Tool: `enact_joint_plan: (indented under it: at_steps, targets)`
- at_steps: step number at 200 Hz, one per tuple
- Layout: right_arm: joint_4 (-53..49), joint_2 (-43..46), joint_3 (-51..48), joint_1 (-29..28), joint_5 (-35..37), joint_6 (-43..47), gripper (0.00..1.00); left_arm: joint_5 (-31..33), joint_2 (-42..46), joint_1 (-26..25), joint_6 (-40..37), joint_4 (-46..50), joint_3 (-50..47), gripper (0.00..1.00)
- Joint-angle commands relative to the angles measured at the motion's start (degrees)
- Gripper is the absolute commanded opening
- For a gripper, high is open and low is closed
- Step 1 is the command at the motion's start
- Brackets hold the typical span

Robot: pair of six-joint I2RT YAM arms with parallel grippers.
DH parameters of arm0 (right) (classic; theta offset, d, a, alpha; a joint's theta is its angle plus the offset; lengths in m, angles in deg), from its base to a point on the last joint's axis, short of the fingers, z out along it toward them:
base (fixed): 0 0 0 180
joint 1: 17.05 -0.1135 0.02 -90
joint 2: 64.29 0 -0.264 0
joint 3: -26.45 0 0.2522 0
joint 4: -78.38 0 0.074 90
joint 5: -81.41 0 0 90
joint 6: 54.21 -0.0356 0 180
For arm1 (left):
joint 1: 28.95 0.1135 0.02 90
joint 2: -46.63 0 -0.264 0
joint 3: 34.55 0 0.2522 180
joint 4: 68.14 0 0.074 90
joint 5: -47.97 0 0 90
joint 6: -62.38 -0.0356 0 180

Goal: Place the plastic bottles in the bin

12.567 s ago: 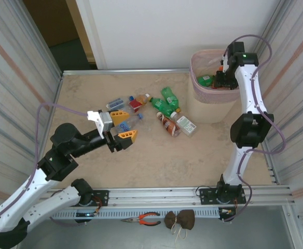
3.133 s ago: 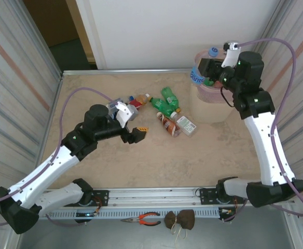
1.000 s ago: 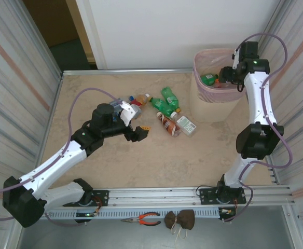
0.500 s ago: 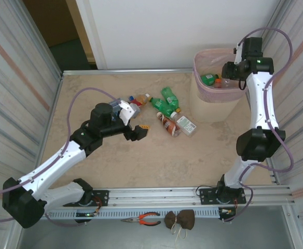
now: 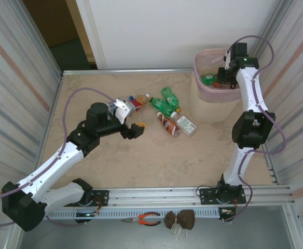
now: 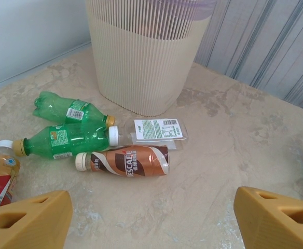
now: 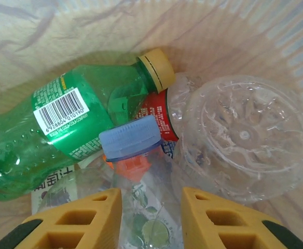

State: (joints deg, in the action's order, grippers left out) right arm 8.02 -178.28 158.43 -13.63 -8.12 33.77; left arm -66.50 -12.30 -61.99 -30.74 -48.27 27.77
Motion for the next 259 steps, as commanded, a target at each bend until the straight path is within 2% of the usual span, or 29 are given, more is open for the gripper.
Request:
enact_joint_plan:
  at_steps: [1,24,44,95,129,175,213,259]
  targets:
    - [-2.20,1.58,-0.66,-0.21,2.82,1.22,0.33,-1.77,0.82,0.34,0.56,-0.53,-0.43,0.82]
    - [-2.49,3.31,1.10,-0.26,2.19,1.08,0.37,-1.50,0.91,0.35,0.36,-0.19,-0.23,0.82]
    - [-3.38,5.42,3.30,-0.60,2.13,1.11,0.49,-1.12,1.18,0.42,0.30,0.09,0.04,0.82]
    - [-2.68,12.21,4.90,-1.40,-0.32,0.39,0.51,0.96,0.70,1.27,-0.64,2.78,1.79,0.82]
    - [-2.13,16.34,4.14,-1.91,-2.31,-0.84,0.51,3.21,-1.84,2.70,-2.97,8.27,5.25,0.81]
    - [2.29,24.64,-2.83,-3.69,-6.16,-3.48,0.52,6.25,-8.82,7.76,-6.03,19.13,11.08,0.79]
    - [5.84,31.57,-10.34,-5.72,-8.53,-5.31,0.52,11.19,-15.84,11.82,-9.29,27.11,15.52,0.77]
    - [8.16,37.21,-18.95,-6.36,-10.31,-6.48,0.51,18.26,-24.27,16.36,-8.22,32.40,18.64,0.76]
